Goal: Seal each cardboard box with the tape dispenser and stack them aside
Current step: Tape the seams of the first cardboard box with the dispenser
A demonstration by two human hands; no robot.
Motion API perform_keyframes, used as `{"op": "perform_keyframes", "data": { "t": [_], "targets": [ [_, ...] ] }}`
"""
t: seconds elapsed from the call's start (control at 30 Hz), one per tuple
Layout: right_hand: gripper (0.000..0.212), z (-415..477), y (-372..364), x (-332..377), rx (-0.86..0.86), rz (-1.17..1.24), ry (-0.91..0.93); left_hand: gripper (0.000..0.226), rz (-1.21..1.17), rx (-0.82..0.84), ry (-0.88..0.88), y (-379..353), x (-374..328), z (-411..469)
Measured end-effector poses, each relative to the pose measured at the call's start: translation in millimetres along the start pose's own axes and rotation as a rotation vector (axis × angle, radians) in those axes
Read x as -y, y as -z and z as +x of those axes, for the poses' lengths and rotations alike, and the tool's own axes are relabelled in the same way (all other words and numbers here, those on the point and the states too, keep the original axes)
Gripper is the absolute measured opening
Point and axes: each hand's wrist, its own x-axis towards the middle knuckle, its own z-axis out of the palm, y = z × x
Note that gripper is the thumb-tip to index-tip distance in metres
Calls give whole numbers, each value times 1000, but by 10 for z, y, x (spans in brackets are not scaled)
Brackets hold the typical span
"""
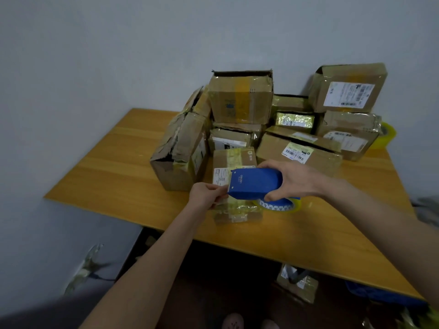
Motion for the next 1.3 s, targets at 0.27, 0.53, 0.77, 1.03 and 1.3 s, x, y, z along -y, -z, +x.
{"op": "perform_keyframes", "data": {
  "t": [0.27, 0.53, 0.77, 1.03, 1.3],
  "targets": [
    [73, -139, -140, -60, 60, 67, 7, 15, -1, -34, 33, 35, 240, -134],
    [64, -312, 42, -388, 74, 22, -40, 18, -51, -190, 15, 308, 418, -144],
    [60, -361, 14, -579, 116, 69, -66, 16, -65, -270, 50, 384, 630, -82],
    [64, -308, -6, -699, 117, 23, -117, 16, -66, -283, 22, 337, 710, 7],
    [68, -271, -78, -746, 158, 26, -162, 17, -30, -269, 37, 309, 814, 77]
  ]
}}
